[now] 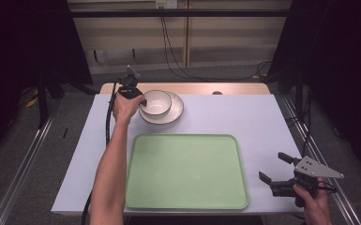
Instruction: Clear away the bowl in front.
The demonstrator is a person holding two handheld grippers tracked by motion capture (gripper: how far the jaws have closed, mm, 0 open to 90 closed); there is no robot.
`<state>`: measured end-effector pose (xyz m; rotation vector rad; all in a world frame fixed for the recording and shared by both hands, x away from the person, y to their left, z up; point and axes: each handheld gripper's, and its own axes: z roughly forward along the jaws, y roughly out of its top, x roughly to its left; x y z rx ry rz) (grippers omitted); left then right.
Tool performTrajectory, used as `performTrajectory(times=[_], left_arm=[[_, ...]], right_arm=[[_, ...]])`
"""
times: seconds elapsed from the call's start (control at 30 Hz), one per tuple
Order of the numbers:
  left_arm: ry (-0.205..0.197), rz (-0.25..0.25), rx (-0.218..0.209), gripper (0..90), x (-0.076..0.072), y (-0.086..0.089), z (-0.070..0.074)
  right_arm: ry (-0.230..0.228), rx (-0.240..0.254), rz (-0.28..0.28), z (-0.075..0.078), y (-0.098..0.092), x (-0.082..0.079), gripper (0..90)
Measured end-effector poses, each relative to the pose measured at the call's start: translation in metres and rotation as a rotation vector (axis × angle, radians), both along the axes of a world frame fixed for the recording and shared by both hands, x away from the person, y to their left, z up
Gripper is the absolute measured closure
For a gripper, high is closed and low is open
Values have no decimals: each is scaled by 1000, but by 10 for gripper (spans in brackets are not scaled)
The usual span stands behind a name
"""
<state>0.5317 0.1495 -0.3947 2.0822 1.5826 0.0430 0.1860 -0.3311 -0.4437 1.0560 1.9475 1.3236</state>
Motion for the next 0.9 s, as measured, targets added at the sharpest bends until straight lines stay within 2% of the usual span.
performTrajectory(times=[0.1, 0.13, 0.2, 0.43, 0.53, 0.63, 0.8, 0.83, 0.9], left_arm=[[-10, 8, -19, 831, -2, -1, 4], [-12, -14, -8, 831, -3, 0, 6], [-15, -23, -7, 831, -4, -1, 8], [-32, -31, -1, 831, -10, 0, 14], [-45, -51, -12, 831, -14, -1, 20], [-54, -83, -4, 832, -17, -4, 23], [-56, -101, -2, 831, -21, -7, 25], [-57, -101, -19, 831, -23, -8, 26], [-61, -113, -20, 831, -25, -9, 27]], right_arm=[[-3, -2, 0, 0, 0, 0, 8], [0, 1, 0, 0, 0, 0, 8], [-2, 0, -1, 0, 0, 0, 8], [6, 4, -6, 0, 1, 0, 8], [7, 4, -3, 0, 1, 1, 8], [7, 2, -2, 0, 1, 1, 8], [7, 4, -3, 0, 1, 1, 8], [7, 3, -3, 0, 1, 1, 8], [7, 5, -5, 0, 1, 1, 8]])
